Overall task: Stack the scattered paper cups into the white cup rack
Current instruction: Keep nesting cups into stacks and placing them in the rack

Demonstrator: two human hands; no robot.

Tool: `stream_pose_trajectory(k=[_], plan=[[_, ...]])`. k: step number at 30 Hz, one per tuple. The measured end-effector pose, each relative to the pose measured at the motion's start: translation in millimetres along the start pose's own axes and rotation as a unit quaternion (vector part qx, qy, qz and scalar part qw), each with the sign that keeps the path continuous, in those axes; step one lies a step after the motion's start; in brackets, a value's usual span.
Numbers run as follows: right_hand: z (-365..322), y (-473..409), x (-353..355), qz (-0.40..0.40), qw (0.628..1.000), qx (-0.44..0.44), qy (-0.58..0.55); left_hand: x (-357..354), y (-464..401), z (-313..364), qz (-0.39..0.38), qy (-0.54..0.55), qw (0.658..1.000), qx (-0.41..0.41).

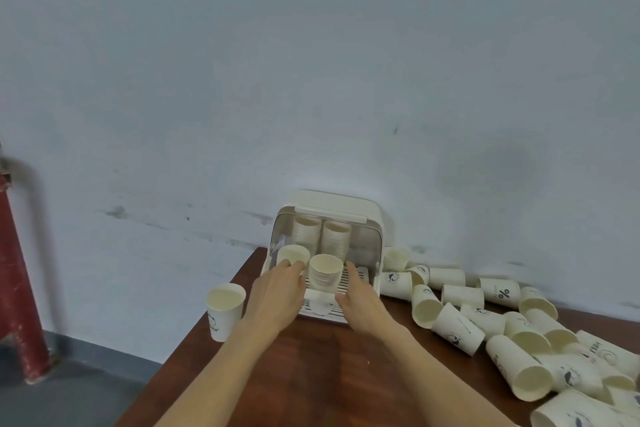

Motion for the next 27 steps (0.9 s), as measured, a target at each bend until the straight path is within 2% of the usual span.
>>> stream_pose_trajectory(k=[8, 15, 27], plan=[[-3.2, 46.5, 14.7, -0.033, 0.999, 0.001, 0.038, -4.2, 34.9, 22.0, -0.017, 0.042, 0.999, -0.017], [-3.7, 78.6, 36.5, -0.006, 0.998, 0.022, 0.057, -25.9, 59.7, 53.0, -0.031, 0.068, 0.996, -0.051], [40.4, 118.3, 82.9, 0.040, 0.998, -0.014, 0.056, -79.3, 79.3, 130.9, -0.088, 0.078, 0.987, -0.111]])
Point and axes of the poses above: each hand's wrist, its own y-axis away from the middle knuckle, its own x-axis out of the back of the hand, z = x × y, the point moved 10 cm from there along -y, towards the middle knuckle, and after that the axes turned 13 degrees about x, right-handed, at the moved point
